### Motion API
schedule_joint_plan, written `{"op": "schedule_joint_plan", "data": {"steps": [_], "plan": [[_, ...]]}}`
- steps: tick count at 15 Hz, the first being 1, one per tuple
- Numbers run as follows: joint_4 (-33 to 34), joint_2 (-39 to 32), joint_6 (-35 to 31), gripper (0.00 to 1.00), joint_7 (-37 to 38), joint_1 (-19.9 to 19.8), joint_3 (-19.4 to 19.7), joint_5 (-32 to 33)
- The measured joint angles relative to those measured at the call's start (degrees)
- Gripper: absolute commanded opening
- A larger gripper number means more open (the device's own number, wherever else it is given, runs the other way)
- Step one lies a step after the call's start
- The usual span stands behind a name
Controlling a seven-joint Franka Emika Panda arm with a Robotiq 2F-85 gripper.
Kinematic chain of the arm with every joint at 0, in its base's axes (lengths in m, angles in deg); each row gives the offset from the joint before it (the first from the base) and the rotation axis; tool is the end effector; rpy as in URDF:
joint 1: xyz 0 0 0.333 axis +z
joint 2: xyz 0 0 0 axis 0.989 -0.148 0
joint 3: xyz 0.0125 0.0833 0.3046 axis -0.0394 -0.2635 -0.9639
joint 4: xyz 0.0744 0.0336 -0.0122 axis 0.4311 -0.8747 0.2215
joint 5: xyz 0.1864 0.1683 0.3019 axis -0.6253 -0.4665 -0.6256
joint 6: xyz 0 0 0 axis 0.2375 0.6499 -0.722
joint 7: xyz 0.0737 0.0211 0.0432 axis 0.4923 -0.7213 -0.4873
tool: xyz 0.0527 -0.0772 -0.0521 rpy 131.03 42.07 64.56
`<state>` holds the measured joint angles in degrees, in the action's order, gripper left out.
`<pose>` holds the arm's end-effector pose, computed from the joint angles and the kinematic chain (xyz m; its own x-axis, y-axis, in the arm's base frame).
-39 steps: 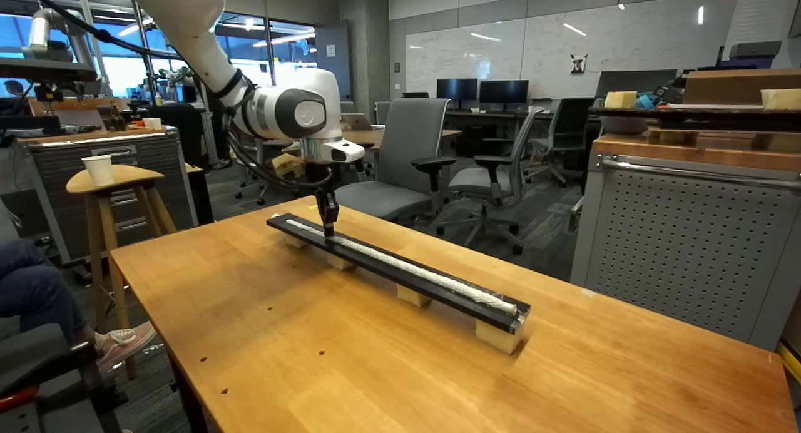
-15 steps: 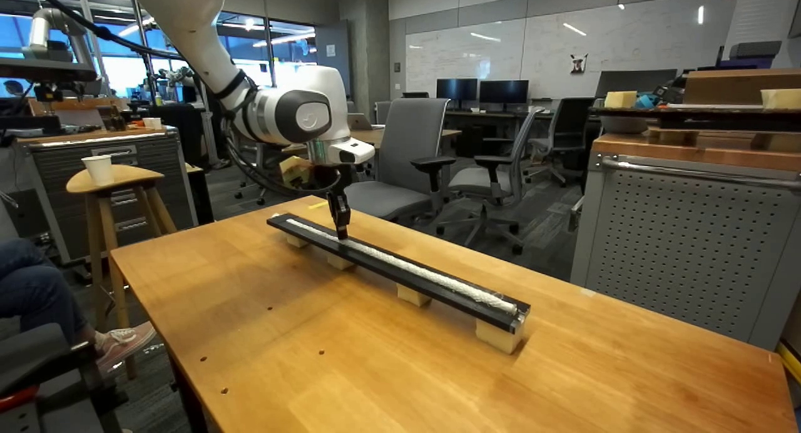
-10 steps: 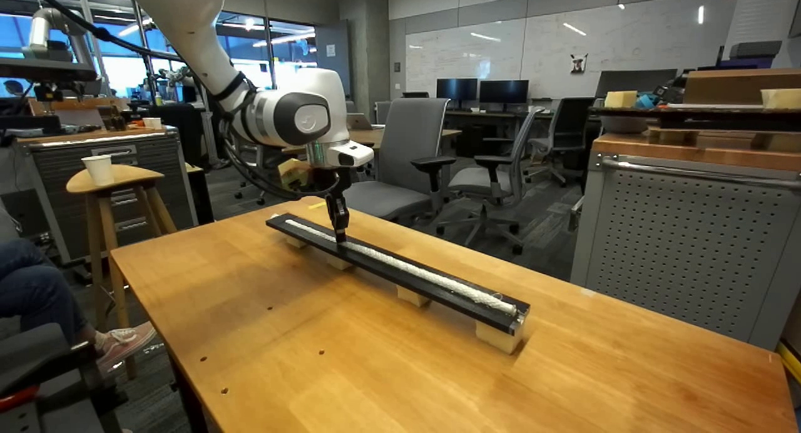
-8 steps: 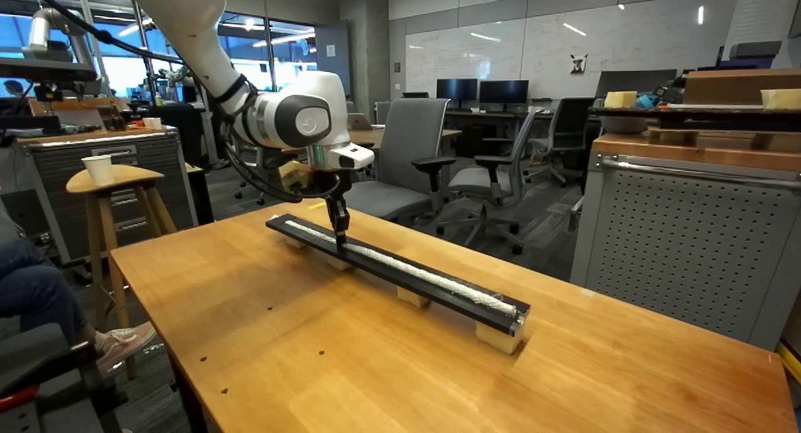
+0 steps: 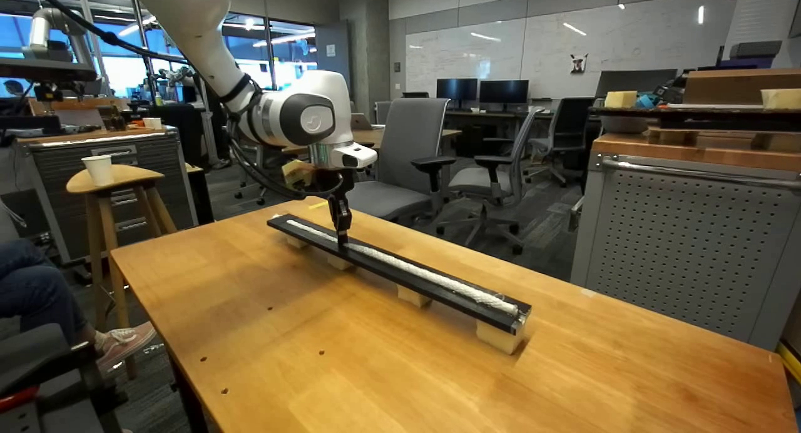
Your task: Put the rope on the skate then press on it
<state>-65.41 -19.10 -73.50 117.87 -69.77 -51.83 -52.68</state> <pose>0.6391 0.0846 0.1966 0.8933 -0.4459 0.0564 -0.4464 -0.8948 -0.0038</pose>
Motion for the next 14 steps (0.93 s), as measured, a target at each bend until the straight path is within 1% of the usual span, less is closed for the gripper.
{"op": "schedule_joint_plan", "data": {"steps": [6,14], "plan": [[-0.24,0.32,-0.4,0.0,0.01,-0.15,0.31,0.0],[-0.81,0.89,-1.51,0.0,0.04,-0.99,2.51,0.0]]}}
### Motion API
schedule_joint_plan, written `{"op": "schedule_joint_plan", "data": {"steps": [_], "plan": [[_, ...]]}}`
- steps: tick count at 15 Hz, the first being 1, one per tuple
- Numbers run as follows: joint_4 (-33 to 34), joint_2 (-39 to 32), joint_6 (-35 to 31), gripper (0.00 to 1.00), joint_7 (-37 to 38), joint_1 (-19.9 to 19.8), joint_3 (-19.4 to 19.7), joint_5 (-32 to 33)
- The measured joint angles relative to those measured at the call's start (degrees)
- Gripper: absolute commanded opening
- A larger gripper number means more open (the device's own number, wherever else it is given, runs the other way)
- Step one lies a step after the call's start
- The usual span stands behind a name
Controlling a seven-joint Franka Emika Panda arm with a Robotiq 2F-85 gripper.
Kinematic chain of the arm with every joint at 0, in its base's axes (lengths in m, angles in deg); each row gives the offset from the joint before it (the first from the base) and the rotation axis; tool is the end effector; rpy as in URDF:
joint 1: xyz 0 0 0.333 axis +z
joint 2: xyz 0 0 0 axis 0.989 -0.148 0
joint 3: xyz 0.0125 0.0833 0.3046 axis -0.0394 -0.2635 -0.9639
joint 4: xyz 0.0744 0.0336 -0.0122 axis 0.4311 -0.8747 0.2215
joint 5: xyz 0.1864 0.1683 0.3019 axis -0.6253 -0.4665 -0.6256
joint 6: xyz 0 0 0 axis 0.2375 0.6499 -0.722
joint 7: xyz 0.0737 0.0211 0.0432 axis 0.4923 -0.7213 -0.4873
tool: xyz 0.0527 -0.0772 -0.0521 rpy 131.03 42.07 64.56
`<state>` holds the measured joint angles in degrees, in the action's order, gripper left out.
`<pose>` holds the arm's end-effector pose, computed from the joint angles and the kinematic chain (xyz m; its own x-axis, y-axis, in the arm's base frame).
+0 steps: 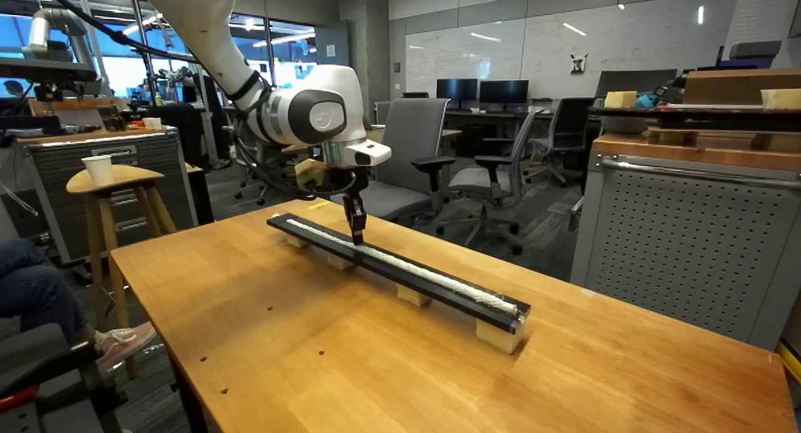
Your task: Put the rope on the skate then press on it
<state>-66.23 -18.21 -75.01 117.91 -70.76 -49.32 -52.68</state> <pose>0.6430 0.0469 0.2048 0.8656 -0.4919 0.0941 -0.4940 -0.8695 -0.0011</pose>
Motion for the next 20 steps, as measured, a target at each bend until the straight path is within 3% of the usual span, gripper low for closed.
{"op": "schedule_joint_plan", "data": {"steps": [20], "plan": [[2.08,-1.85,1.28,0.0,-0.01,-0.78,-0.35,0.0]]}}
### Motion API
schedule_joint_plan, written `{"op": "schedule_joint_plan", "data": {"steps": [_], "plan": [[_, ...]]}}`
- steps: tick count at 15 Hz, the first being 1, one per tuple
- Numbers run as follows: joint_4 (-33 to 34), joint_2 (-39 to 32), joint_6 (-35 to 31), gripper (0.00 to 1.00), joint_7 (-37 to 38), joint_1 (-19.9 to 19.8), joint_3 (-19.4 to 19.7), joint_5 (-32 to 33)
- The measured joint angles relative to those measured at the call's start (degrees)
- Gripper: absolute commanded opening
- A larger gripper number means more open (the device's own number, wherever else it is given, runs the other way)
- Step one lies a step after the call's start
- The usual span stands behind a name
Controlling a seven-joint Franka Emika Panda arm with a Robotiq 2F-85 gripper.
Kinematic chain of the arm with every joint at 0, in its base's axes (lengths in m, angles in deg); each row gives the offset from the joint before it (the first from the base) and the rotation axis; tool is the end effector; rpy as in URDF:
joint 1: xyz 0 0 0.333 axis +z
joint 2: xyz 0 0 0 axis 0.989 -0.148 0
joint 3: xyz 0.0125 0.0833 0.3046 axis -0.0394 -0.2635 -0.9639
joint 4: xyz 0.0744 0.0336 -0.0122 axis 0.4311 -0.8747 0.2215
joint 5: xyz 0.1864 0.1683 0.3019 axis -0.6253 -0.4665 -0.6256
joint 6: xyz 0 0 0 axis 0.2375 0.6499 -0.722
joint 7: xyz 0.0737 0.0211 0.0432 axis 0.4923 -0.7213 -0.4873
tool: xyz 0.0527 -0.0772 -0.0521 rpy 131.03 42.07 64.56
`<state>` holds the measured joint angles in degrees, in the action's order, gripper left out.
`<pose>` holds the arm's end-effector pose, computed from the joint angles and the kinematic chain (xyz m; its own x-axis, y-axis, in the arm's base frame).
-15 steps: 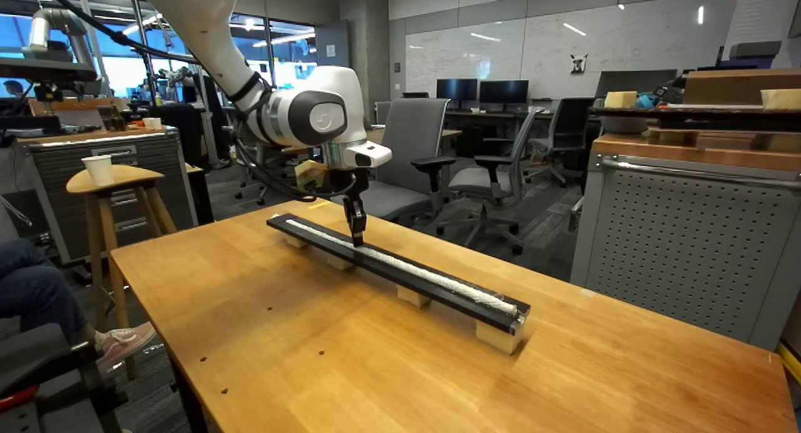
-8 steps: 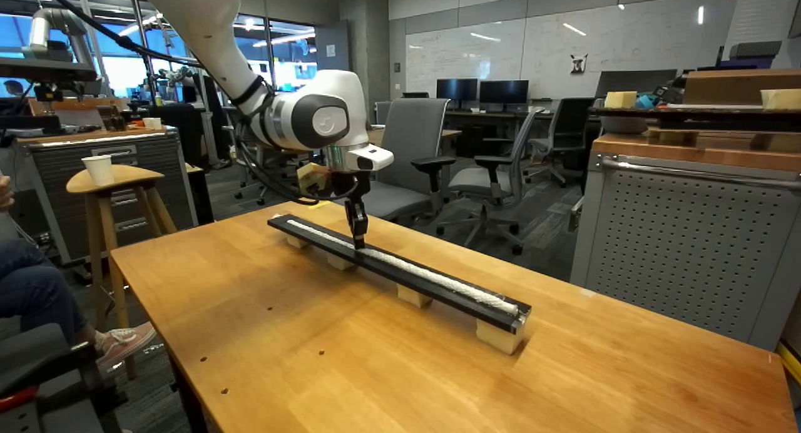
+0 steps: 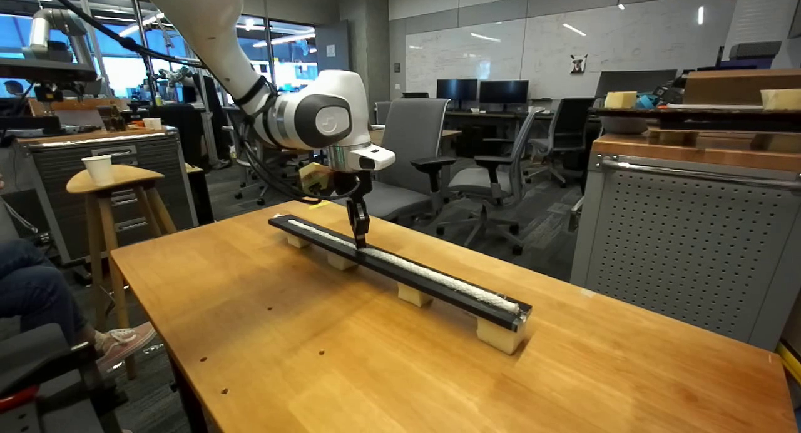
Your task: Put the rope on the skate then press on it
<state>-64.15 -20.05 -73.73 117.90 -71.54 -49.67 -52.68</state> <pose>0.6494 0.0428 0.1963 0.8636 -0.4980 0.0786 -0.5001 -0.8659 0.0087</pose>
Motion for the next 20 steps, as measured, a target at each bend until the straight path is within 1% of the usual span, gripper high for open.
{"op": "schedule_joint_plan", "data": {"steps": [10,20], "plan": [[-1.8,1.3,-1.27,0.0,0.4,-0.09,0.71,0.0],[-3.96,3.67,-1.14,0.0,0.46,-0.33,1.32,0.0]]}}
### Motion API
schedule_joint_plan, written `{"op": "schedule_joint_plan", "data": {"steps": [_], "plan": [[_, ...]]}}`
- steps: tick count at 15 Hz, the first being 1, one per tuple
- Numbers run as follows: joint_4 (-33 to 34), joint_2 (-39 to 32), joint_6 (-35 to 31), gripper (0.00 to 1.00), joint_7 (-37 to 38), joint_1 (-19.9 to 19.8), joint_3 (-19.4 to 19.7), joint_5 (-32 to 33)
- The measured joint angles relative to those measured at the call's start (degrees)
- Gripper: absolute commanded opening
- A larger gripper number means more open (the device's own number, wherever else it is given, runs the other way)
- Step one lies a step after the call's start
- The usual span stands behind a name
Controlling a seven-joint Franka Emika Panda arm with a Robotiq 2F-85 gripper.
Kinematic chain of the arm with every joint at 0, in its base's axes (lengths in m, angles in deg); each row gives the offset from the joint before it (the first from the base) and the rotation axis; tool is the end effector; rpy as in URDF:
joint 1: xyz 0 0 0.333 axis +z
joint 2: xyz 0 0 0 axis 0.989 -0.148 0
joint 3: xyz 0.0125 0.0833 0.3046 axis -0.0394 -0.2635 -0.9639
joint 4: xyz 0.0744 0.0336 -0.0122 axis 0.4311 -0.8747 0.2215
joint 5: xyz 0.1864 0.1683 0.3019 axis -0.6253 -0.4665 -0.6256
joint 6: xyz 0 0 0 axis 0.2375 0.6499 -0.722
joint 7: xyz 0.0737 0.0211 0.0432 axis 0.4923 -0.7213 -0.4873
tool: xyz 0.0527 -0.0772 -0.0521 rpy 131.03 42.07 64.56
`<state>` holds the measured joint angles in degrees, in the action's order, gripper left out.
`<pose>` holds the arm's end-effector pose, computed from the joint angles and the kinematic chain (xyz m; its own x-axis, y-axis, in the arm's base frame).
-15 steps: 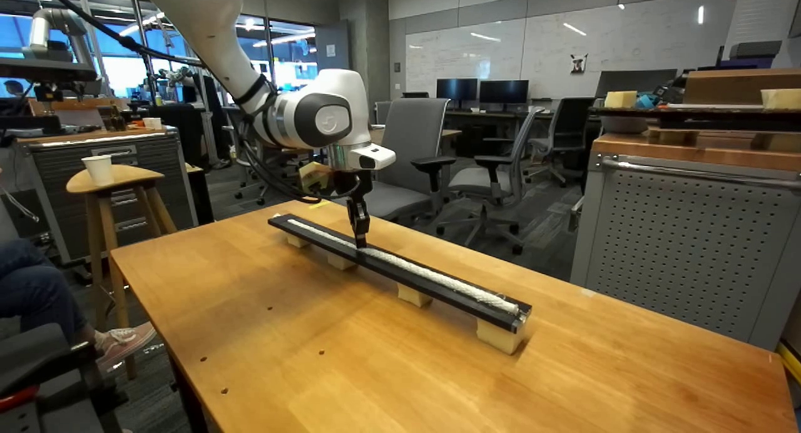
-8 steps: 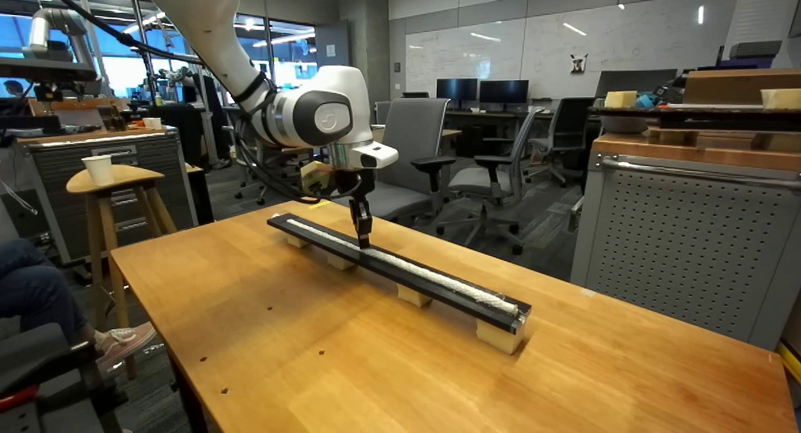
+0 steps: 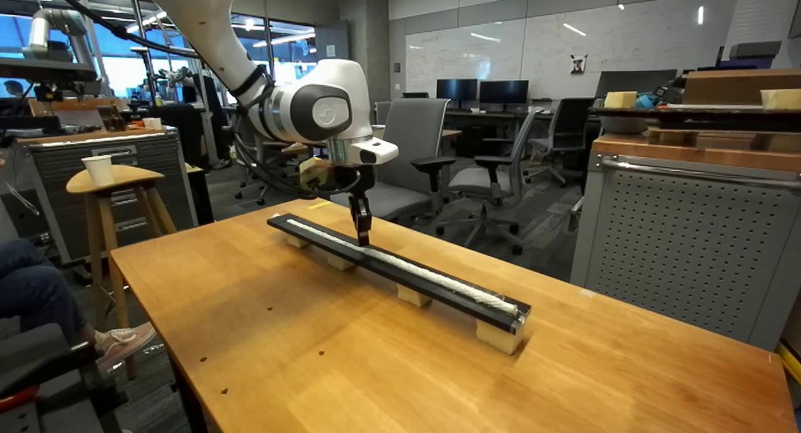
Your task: Put the rope on the skate then press on it
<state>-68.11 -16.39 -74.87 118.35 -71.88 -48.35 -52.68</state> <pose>0.6368 0.0232 0.2123 0.8434 -0.5288 0.0952 -0.5316 -0.8470 0.0043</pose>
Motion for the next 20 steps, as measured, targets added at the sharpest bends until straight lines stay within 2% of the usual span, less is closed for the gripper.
{"op": "schedule_joint_plan", "data": {"steps": [11,20], "plan": [[0.8,-1.91,0.11,0.0,0.03,-0.2,0.18,0.0],[3.31,-2.9,3.57,0.0,0.03,-0.36,0.17,0.0]]}}
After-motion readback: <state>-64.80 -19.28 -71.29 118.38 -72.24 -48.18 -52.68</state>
